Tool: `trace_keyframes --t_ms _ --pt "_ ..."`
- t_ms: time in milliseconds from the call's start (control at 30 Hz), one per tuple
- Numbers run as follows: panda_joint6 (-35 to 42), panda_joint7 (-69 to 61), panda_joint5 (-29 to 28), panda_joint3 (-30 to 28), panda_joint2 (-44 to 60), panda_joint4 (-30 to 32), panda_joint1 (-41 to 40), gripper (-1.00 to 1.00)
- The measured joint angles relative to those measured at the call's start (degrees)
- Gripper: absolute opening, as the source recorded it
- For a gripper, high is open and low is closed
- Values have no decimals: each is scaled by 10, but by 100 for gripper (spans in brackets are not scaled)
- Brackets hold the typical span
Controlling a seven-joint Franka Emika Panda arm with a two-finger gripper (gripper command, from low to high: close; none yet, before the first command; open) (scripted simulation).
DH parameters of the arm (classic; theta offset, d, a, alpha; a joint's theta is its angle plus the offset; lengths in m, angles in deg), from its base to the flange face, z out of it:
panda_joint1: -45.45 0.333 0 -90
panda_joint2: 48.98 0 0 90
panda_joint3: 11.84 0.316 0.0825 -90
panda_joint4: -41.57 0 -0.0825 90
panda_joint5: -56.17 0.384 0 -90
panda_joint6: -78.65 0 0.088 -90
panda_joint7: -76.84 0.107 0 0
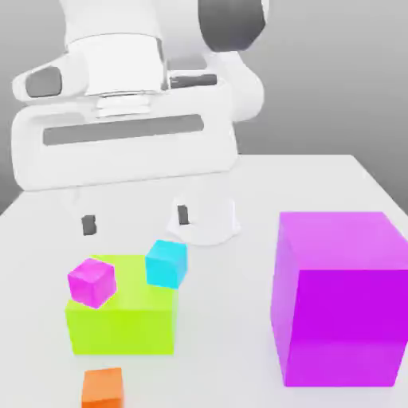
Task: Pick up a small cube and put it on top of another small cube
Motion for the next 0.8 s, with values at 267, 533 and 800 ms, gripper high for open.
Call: trace_keyframes --t_ms 267,533,800 --pt "-49 -75 22 -5 150 8 -30 0" --pt "-147 -138 67 43 314 -10 -85 -100" --pt "-133 -130 57 34 296 -6 -78 -100"
